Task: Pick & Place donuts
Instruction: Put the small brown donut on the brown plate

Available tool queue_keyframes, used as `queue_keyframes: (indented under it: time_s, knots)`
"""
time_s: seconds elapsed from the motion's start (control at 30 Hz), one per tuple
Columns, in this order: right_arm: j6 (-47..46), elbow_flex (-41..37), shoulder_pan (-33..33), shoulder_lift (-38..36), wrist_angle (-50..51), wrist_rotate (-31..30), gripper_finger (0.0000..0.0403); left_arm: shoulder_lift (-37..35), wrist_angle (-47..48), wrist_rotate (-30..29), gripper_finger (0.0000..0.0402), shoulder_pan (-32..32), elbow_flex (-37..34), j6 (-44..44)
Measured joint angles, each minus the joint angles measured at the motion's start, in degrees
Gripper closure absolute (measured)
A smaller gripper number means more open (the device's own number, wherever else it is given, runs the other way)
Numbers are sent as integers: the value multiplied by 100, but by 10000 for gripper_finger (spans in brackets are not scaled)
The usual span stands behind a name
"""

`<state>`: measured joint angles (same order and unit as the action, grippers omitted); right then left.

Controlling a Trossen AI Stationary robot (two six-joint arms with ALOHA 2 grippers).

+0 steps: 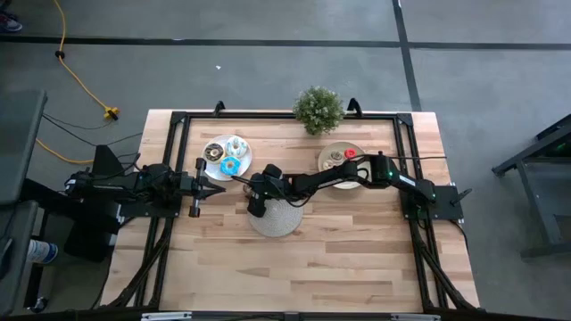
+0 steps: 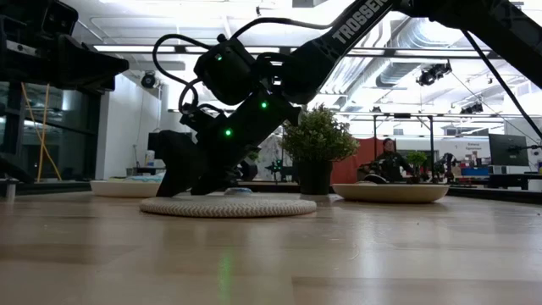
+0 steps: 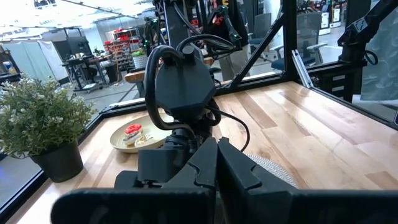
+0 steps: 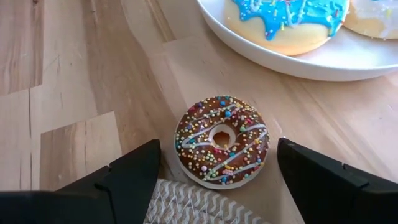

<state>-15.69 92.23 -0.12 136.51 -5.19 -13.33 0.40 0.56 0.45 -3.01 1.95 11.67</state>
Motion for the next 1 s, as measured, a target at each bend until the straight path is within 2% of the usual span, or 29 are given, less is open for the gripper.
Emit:
queue_keyframes:
  time_s: [0.53,1.0]
  knots:
    - [66,-2,2,7,-82,31,134,0,0,0,401,0,-2,0]
    - [64,-2,2,11,-131,-11,140,0,0,0,401,-1,-2,1]
